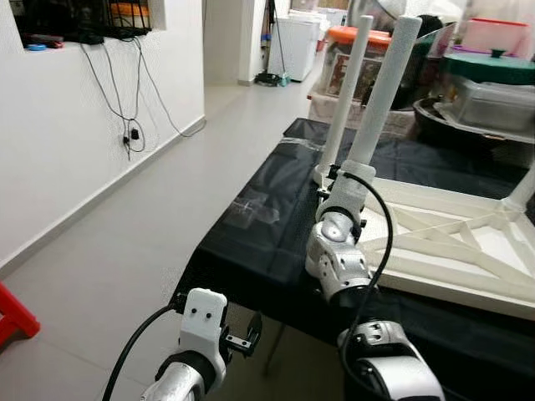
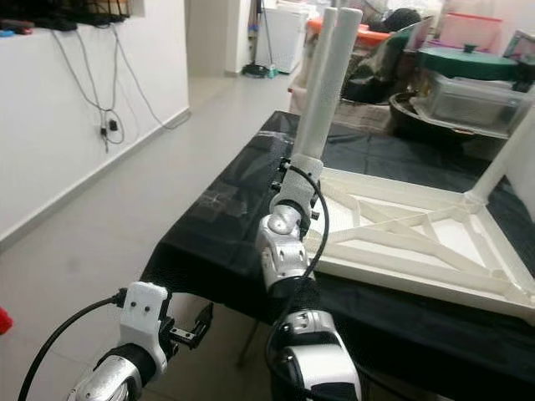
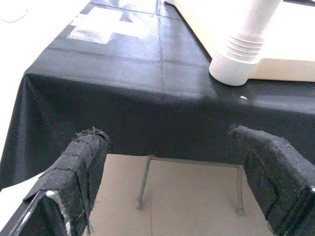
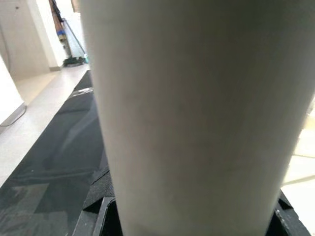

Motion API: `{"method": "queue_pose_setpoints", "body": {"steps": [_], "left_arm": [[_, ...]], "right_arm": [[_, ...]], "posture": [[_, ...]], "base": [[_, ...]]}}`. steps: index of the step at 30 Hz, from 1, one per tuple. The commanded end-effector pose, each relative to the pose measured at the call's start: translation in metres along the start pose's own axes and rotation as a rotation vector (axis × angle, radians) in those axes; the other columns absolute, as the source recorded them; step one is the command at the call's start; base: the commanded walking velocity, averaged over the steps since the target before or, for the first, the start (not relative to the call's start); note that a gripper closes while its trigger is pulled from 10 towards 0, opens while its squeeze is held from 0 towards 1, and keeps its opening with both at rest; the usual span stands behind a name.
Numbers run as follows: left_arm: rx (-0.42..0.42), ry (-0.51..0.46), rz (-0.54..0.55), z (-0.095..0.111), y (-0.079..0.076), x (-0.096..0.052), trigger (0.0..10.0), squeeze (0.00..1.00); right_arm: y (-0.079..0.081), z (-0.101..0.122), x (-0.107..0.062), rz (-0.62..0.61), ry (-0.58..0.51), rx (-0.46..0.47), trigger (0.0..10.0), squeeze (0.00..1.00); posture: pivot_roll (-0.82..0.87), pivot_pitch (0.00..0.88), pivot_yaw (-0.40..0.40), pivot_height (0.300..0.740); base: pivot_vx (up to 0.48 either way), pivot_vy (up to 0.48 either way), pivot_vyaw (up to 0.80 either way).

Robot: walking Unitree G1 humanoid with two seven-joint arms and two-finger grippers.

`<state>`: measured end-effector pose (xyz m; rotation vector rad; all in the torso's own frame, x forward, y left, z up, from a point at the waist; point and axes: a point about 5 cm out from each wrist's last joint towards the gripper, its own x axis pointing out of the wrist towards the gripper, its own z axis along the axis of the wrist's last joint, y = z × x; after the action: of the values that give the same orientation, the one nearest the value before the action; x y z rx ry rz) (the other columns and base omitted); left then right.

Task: Building children table

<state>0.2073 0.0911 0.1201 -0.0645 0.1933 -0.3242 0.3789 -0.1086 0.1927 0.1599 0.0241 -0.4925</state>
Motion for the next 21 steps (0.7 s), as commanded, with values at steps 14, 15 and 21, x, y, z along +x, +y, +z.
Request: {"method": "queue_pose_setpoints", "body": {"steps": [14,15,21], "left_arm": [[0.014,0.018,-0.008,-0.005,0.002,0.003,10.0,0.00],[0.014,0.018,-0.008,-0.005,0.002,0.003,10.0,0.00],[0.016,0.019,-0.008,-0.005,0.003,0.003,10.0,0.00]], "right_arm": [[0.000,-0.019,-0.007,0.127,0.040,0.028,10.0,1.00],[0.000,-0.019,-0.007,0.127,0.040,0.028,10.0,1.00],[-0.014,-0.012,-0.001,0.131,-0.015,0.004,10.0,0.00]], "posture": [[0.06,0.000,-0.081,0.740],[0.06,0.000,-0.081,0.740],[0.06,0.000,-0.078,0.740]], "base": [[0.000,0.000,0.00],[0.000,0.000,0.00],[0.000,0.000,0.00]]}}
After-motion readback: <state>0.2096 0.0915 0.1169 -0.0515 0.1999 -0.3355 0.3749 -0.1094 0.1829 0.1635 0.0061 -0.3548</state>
